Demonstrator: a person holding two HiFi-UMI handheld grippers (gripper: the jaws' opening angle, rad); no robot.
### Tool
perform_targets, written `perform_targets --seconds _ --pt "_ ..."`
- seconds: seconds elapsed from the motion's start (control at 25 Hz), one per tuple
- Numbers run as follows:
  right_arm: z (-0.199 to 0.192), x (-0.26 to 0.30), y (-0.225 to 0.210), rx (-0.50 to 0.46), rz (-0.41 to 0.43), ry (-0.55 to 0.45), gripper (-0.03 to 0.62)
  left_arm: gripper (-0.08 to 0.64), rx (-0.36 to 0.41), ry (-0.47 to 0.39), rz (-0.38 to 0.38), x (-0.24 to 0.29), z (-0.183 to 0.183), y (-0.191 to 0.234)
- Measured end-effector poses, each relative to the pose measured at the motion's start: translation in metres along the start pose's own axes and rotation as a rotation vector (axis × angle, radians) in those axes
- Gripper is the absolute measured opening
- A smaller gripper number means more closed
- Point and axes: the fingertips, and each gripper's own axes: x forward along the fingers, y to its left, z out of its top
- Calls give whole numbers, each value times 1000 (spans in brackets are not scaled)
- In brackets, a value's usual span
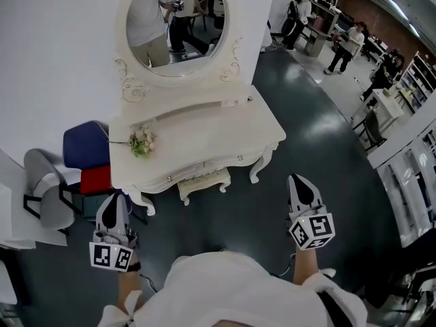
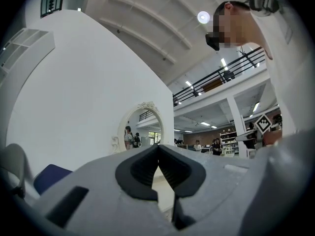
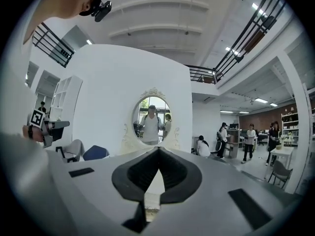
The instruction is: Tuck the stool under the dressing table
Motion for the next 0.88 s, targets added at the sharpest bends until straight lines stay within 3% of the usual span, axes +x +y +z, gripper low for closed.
perform_targets --seconds 0.44,0.72,0.88 --pt "4 23 36 13 45 -28 -2 17 28 -43 -45 16 15 3" --pt "13 29 54 137 89 -69 -2 17 22 -50 -58 16 17 6" --pt "17 34 59 144 99 -81 -2 17 28 -59 -70 19 18 3"
